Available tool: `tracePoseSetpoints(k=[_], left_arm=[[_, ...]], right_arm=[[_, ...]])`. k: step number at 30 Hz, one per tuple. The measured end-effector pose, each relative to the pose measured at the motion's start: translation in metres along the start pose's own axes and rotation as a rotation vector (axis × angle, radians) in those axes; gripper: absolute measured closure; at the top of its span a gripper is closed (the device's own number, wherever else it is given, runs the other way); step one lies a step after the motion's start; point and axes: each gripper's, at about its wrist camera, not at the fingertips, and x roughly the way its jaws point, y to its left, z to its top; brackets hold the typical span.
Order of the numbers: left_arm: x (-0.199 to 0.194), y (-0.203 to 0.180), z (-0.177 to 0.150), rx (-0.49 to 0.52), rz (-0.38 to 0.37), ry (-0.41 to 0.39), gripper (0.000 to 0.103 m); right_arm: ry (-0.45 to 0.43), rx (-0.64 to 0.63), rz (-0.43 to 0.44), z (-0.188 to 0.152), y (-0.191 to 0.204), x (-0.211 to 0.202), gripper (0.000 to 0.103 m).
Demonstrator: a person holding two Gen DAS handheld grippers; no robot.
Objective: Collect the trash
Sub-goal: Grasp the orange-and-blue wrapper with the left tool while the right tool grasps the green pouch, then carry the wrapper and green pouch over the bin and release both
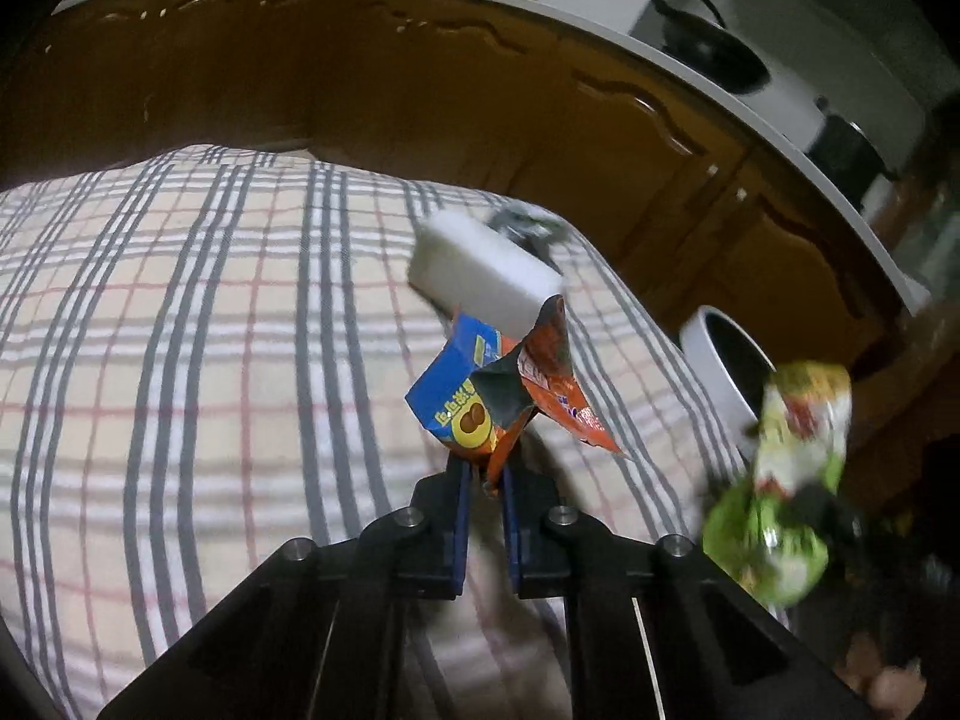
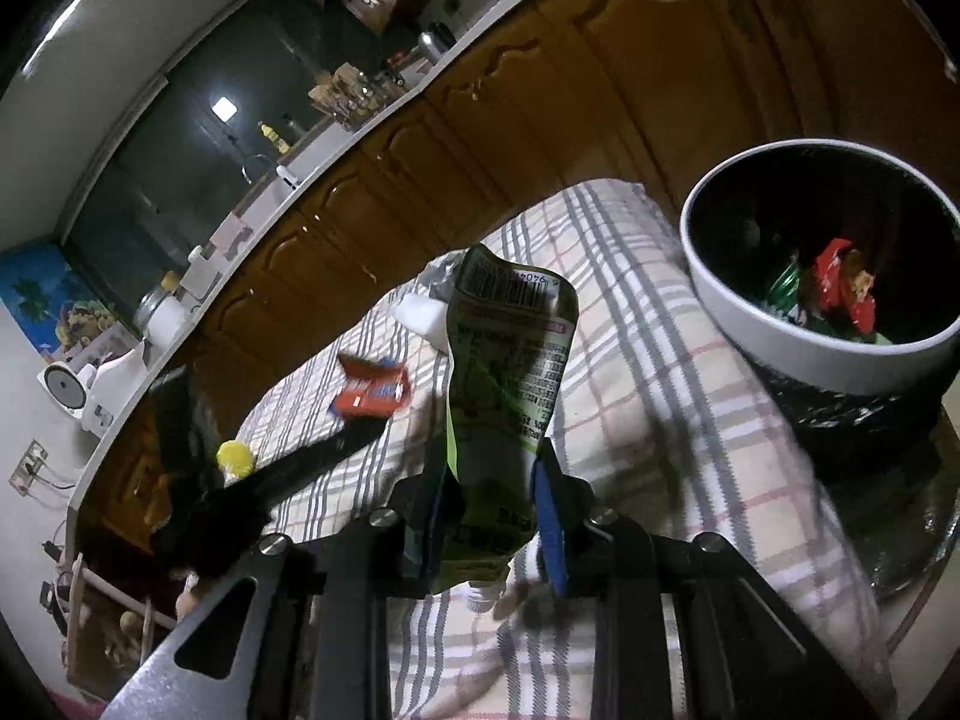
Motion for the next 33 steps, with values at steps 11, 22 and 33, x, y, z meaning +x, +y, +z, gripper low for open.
tracePoseSetpoints(k=[11, 22, 33], left_arm=[[-0.016, -0.053, -0.009, 0.152, -0.043, 0.027, 0.096], [0.0, -0.114, 0.001, 0.248, -0.072, 0.045, 0.096], [0.032, -0.167, 0.021, 0.331, -0.094, 0.051, 0.096]], right_arm=[[-0.058, 0.031, -0.048, 0.007, -0.031, -0.03, 0.077], [-0.14, 0.056, -0.099, 0.021, -0.064, -0.069, 0.077], [-0.227, 0.085, -0.153, 0.048, -0.091, -0.097, 0.077]])
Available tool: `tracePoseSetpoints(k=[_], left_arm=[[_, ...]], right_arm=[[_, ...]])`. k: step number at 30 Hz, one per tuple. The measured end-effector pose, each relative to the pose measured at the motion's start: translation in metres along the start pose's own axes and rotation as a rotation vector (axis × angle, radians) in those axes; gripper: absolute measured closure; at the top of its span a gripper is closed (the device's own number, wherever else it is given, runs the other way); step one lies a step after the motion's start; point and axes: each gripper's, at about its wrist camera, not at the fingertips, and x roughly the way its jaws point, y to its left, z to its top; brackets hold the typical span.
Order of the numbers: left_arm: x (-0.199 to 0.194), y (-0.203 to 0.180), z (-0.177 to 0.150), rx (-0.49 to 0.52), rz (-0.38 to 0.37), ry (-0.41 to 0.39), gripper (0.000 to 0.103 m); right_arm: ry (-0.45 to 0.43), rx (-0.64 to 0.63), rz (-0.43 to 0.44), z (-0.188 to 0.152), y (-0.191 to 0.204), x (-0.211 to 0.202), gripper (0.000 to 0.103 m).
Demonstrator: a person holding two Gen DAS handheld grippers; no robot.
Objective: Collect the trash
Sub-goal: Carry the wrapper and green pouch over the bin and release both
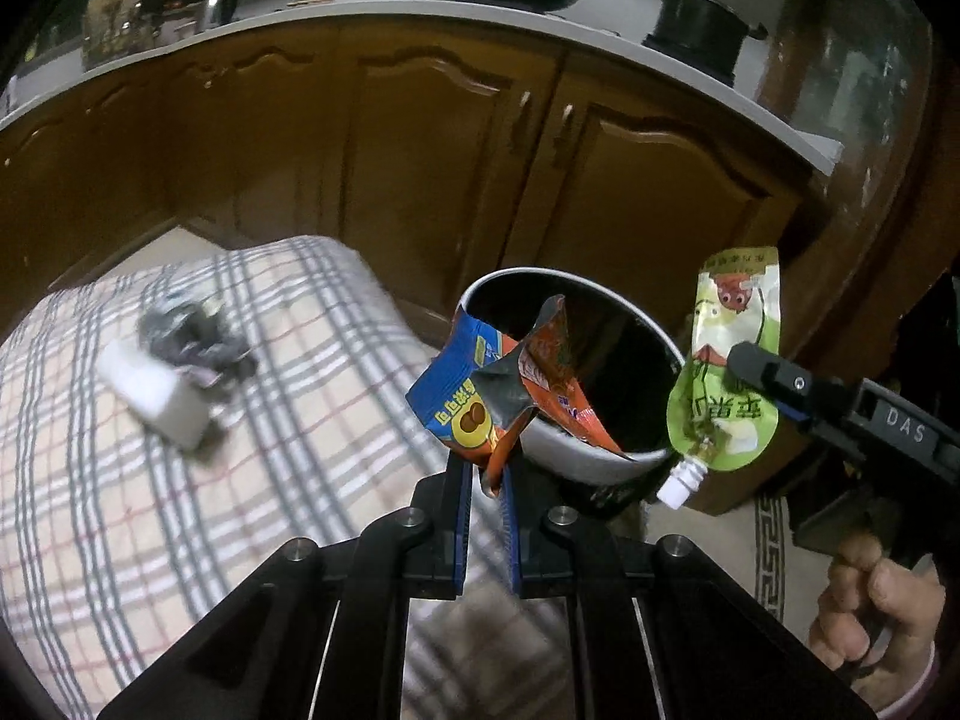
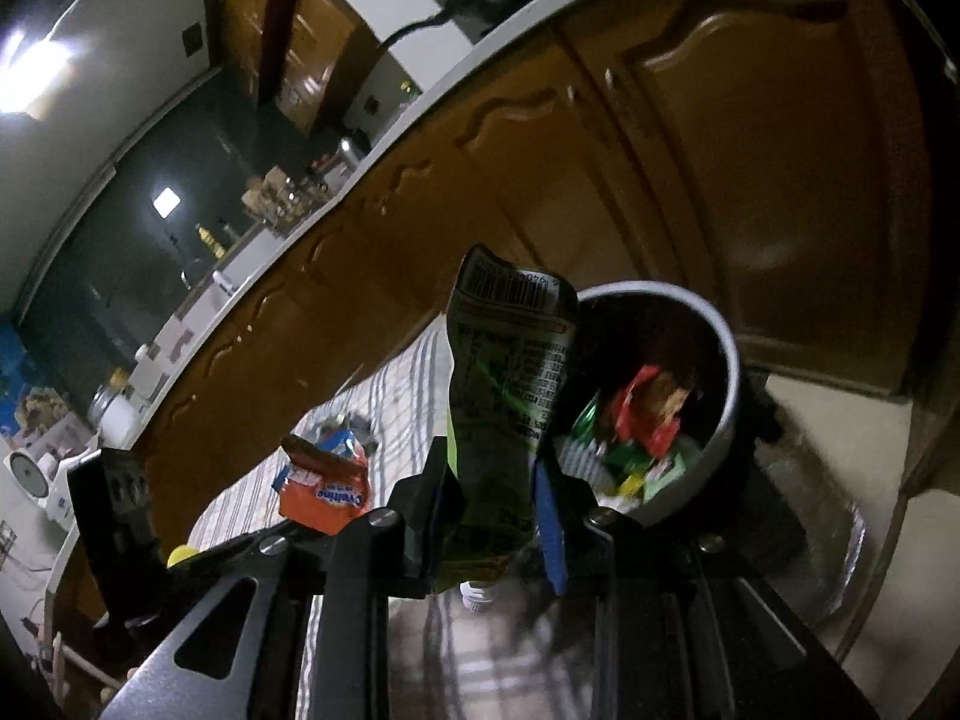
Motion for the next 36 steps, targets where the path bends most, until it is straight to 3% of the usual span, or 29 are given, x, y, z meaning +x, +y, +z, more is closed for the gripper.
tracePoseSetpoints(k=[6, 15, 32, 34, 36], left_arm=[[0.027, -0.018, 0.02, 0.05, -0.004, 0.019, 0.096], [0.082, -0.029, 0.04, 0.068, 0.005, 0.091, 0.095], [0.132, -0.036, 0.054, 0.077, 0.009, 0.156, 0.094], [0.133, -0.037, 0.055, 0.079, 0.01, 0.16, 0.091], [0.132, -0.037, 0.056, 0.078, 0.007, 0.164, 0.072]], right_arm=[[-0.029, -0.003, -0.044, 0.019, -0.014, 0.003, 0.077], [-0.002, -0.045, -0.13, 0.03, -0.033, 0.027, 0.077], [0.074, -0.055, -0.153, 0.041, -0.048, 0.056, 0.074], [0.084, -0.05, -0.149, 0.041, -0.05, 0.059, 0.072], [0.095, -0.039, -0.145, 0.042, -0.052, 0.061, 0.071]])
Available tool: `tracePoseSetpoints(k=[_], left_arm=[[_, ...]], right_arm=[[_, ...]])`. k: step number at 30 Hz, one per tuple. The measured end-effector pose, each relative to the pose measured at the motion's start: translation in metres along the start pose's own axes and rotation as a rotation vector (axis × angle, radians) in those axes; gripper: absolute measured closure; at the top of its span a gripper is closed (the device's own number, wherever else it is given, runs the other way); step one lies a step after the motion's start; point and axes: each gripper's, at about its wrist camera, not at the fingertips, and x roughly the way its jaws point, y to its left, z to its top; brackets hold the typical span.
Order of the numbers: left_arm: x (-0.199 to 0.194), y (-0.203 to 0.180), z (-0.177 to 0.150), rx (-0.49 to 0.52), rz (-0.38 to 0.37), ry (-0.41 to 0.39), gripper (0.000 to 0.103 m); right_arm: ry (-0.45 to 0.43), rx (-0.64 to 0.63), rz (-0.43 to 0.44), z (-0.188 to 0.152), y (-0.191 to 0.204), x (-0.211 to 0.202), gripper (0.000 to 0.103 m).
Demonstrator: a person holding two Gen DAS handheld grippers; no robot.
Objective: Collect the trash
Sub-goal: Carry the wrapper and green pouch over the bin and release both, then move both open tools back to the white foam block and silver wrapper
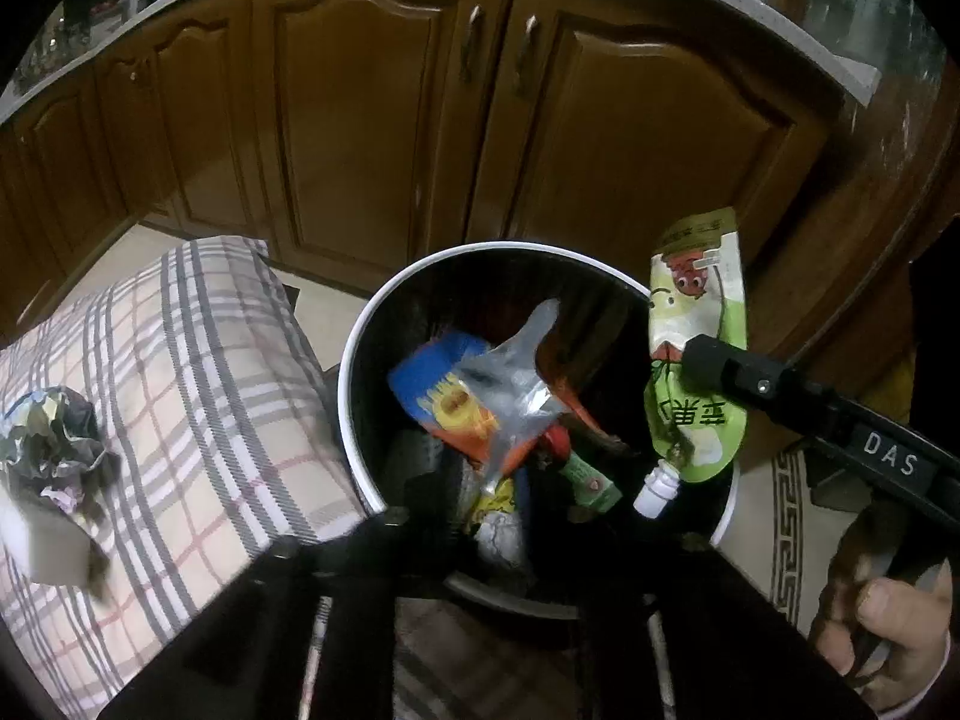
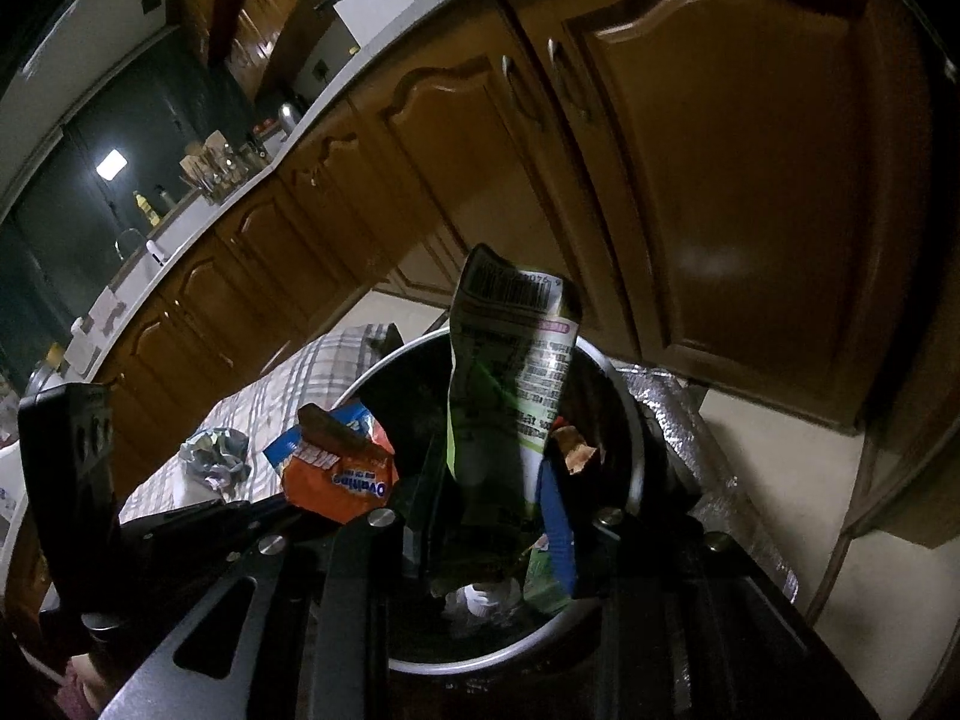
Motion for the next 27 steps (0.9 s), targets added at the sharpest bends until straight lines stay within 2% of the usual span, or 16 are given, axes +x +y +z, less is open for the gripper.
tracePoseSetpoints(k=[2, 3, 6, 10, 12, 15, 21, 27], left_arm=[[-0.005, 0.002, -0.001, -0.009, -0.005, -0.013, 0.055], [-0.007, 0.003, -0.002, -0.01, -0.005, -0.022, 0.054], [-0.013, 0.007, -0.007, -0.028, -0.013, -0.029, 0.054], [-0.026, 0.016, -0.021, -0.06, -0.022, -0.048, 0.05], [-0.034, 0.022, -0.031, -0.084, -0.021, -0.062, 0.046], [-0.046, 0.034, -0.048, -0.127, -0.016, -0.07, 0.044], [-0.07, 0.072, -0.085, -0.25, 0.019, -0.082, 0.042], [-0.093, 0.099, -0.111, -0.31, 0.067, -0.097, 0.041]], right_arm=[[0.009, 0.008, 0.008, 0.0, -0.001, 0.001, 0.066], [0.01, 0.014, 0.012, 0.001, -0.002, 0.0, 0.059], [0.002, 0.018, 0.018, 0.0, -0.002, -0.003, 0.051], [-0.003, 0.022, 0.029, -0.006, 0.001, -0.007, 0.047], [-0.011, 0.025, 0.04, -0.01, 0.003, -0.011, 0.033], [-0.028, 0.027, 0.054, -0.018, 0.01, -0.018, 0.021], [-0.024, -0.001, 0.085, -0.038, 0.035, -0.024, 0.019], [-0.016, -0.08, 0.113, -0.054, 0.07, -0.026, 0.017]])
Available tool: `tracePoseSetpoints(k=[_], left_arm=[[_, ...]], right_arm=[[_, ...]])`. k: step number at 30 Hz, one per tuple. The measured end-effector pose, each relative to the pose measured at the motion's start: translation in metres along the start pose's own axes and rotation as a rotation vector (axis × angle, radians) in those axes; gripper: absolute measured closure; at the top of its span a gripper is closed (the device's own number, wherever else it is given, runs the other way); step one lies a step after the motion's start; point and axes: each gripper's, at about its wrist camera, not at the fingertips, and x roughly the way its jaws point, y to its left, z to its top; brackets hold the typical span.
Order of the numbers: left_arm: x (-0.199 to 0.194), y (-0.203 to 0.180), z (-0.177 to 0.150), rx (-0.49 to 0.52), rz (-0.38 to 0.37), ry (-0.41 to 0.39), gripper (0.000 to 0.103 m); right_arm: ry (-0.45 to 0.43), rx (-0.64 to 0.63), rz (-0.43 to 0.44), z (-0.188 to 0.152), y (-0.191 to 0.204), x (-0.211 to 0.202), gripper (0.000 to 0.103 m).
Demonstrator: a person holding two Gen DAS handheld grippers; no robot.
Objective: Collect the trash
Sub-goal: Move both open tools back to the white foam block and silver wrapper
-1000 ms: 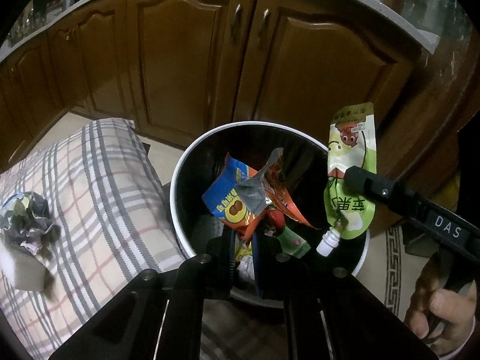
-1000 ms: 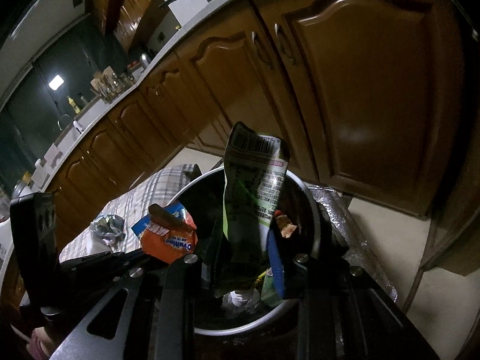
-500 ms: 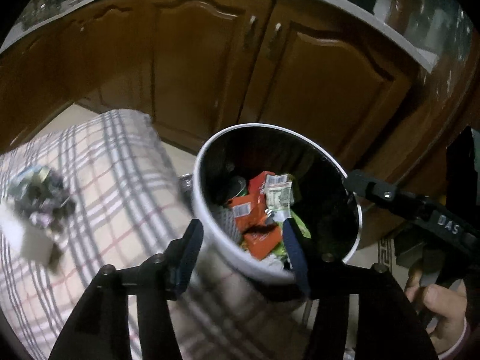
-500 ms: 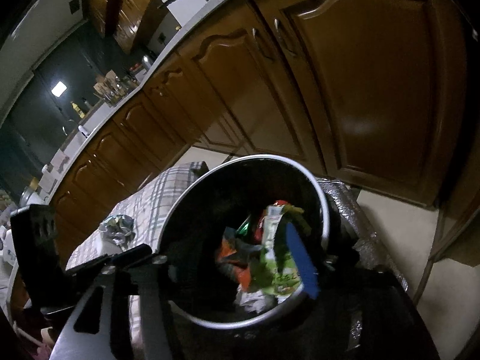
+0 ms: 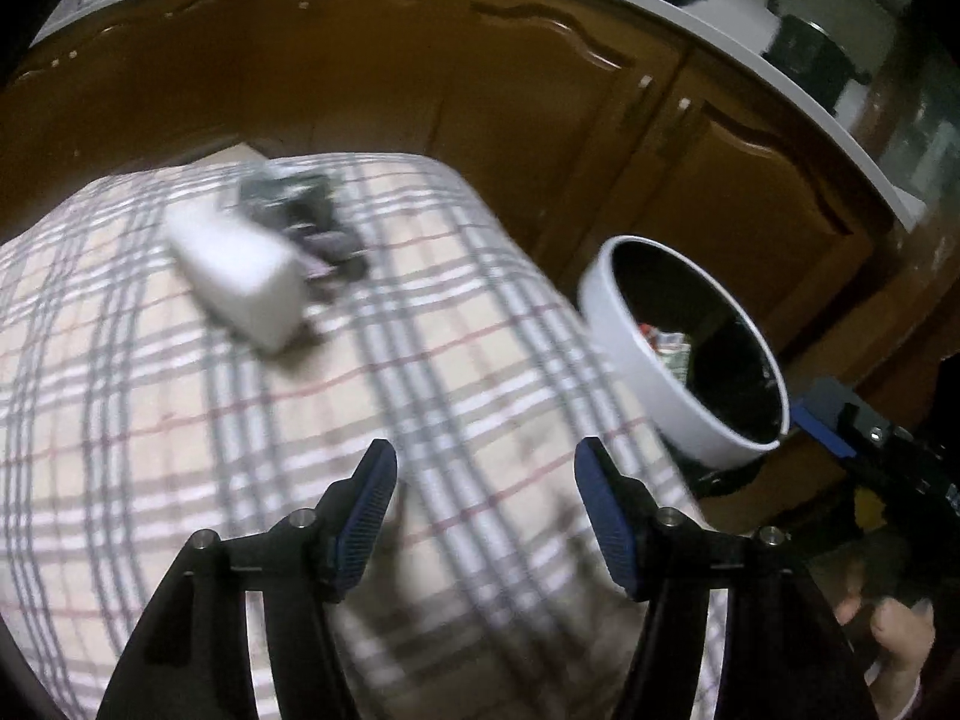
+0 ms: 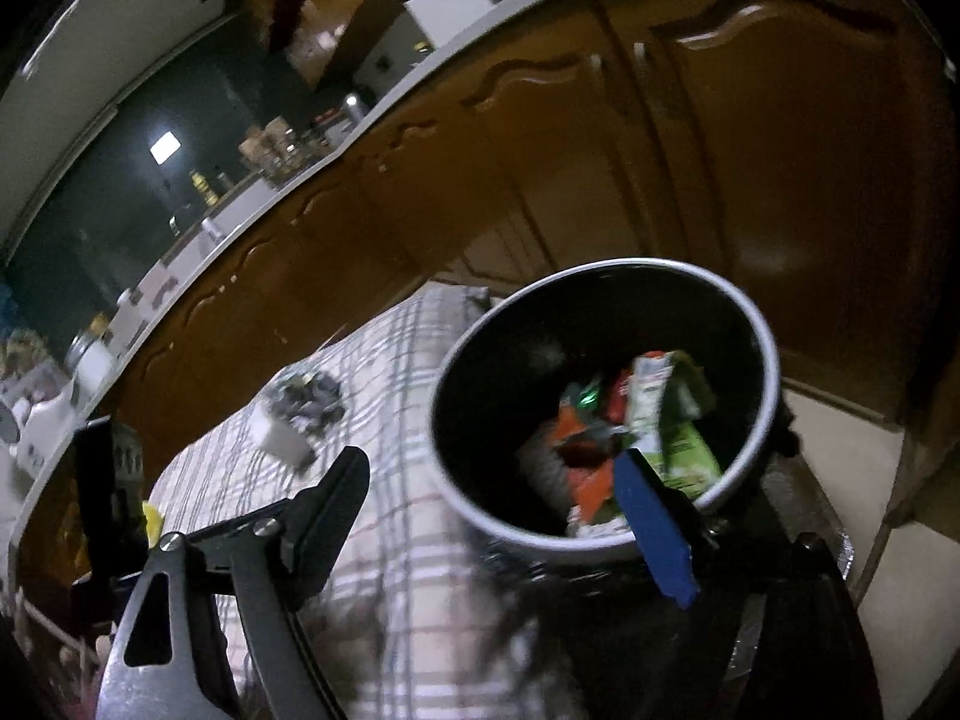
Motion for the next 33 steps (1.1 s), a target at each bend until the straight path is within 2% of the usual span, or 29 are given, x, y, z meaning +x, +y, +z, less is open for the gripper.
tracePoseSetpoints(k=[15, 21, 24, 28, 31, 33], left_arm=[[-0.042, 0.069, -0.017, -0.128, 0.06, -0.027, 0.039], [-0.045, 0.081, -0.01, -0.168, 0.062, -0.045, 0.031], [-0.038, 0.078, 0.001, -0.168, 0.073, -0.063, 0.025], [-0.016, 0.07, 0.024, -0.168, 0.111, -0.086, 0.025], [0.004, 0.068, 0.04, -0.17, 0.184, -0.086, 0.025], [0.013, 0.071, 0.044, -0.169, 0.223, -0.077, 0.03]], right_arm=[[0.056, -0.056, 0.074, -0.022, 0.057, 0.026, 0.017], [0.071, -0.071, 0.095, -0.021, 0.076, 0.04, 0.017], [0.075, -0.08, 0.101, -0.017, 0.083, 0.049, 0.017], [0.075, -0.072, 0.104, -0.013, 0.085, 0.06, 0.017], [0.082, -0.053, 0.107, -0.009, 0.084, 0.068, 0.017], [0.084, -0.041, 0.113, -0.007, 0.084, 0.071, 0.017]])
